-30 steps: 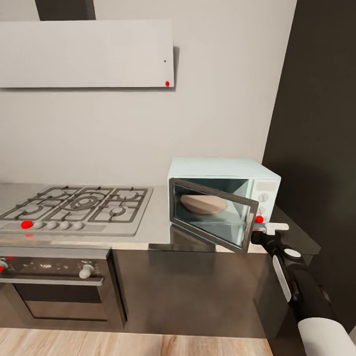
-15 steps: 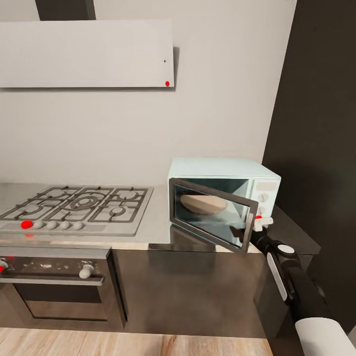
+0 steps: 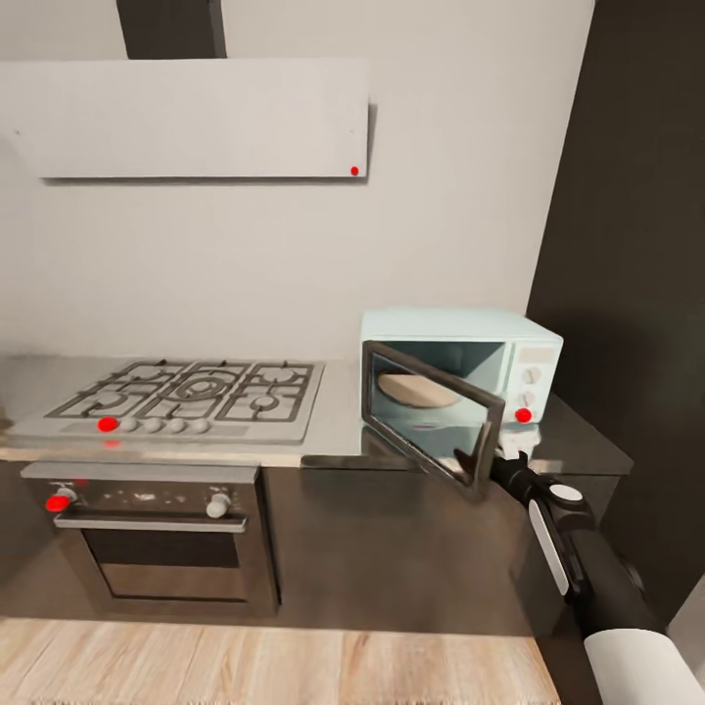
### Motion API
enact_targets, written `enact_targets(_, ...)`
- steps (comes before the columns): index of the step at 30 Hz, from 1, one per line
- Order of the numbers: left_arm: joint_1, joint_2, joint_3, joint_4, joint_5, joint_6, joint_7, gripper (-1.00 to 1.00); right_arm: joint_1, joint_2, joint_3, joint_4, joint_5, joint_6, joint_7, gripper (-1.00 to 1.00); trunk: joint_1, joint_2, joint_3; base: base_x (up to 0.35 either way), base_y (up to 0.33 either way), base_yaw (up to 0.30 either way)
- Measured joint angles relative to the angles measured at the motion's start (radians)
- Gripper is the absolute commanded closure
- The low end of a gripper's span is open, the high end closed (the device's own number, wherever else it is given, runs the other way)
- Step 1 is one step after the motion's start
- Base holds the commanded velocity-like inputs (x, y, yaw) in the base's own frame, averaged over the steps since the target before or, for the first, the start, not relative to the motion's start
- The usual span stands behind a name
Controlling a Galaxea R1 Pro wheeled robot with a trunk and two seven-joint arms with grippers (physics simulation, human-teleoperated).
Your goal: In the kitchen, take the popcorn bag from the countertop, put it into the microwave, and heat it until the popcorn is cooked so the cooked popcorn ends up inside the bag.
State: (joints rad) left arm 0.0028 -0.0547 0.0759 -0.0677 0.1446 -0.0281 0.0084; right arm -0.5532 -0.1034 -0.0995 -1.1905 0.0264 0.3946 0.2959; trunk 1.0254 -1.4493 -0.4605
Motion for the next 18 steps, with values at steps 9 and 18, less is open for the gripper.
enact_targets(9, 0.000, 0.001, 0.000, 0.000, 0.000, 0.000, 0.000, -1.00, 0.000, -0.002, 0.008, -0.026, -0.005, 0.039, 0.004, -1.00, 0.000, 0.000, 0.000, -0.230, 0.249, 0.000)
enact_targets(18, 0.000, 0.002, 0.000, 0.000, 0.000, 0.000, -0.001, -1.00, 0.000, -0.007, 0.033, -0.074, -0.001, 0.154, 0.091, -1.00, 0.000, 0.000, 0.000, -0.227, 0.250, 0.000)
